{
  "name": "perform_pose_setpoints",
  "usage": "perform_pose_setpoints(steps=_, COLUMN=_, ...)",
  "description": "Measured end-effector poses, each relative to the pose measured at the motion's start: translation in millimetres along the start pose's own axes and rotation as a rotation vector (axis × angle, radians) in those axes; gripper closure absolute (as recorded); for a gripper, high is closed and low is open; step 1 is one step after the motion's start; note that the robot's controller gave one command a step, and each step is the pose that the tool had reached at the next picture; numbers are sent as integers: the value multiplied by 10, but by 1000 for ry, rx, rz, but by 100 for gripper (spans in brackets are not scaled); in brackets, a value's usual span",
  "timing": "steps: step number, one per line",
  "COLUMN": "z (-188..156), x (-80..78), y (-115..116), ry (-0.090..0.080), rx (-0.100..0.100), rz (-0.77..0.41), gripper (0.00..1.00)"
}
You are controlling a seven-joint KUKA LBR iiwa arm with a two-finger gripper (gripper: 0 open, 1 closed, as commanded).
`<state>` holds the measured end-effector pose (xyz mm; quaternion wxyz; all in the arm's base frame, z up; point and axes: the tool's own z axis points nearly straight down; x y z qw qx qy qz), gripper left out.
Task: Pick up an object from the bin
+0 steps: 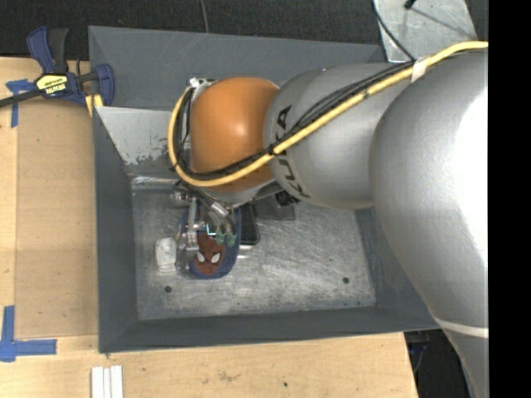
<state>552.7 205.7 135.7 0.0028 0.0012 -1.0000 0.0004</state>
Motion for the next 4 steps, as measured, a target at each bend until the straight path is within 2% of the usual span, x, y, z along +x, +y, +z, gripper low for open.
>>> perform_pose_setpoints(steps=1, z=592, x=-4, y=-416, ry=-27, rx=-20, rz=120, gripper=0)
perform_pose_setpoints(steps=2, z=584, x=219, y=-1024, ry=-27, rx=-18, rz=329, gripper=0)
perform_pose_setpoints(steps=3, z=583, x=213, y=-1023, ry=-29, rx=-18, rz=330, gripper=100)
perform_pose_setpoints(steps=4, z=-1270, x=339, y=-915, ry=-16, rx=-6, rz=325, gripper=100)
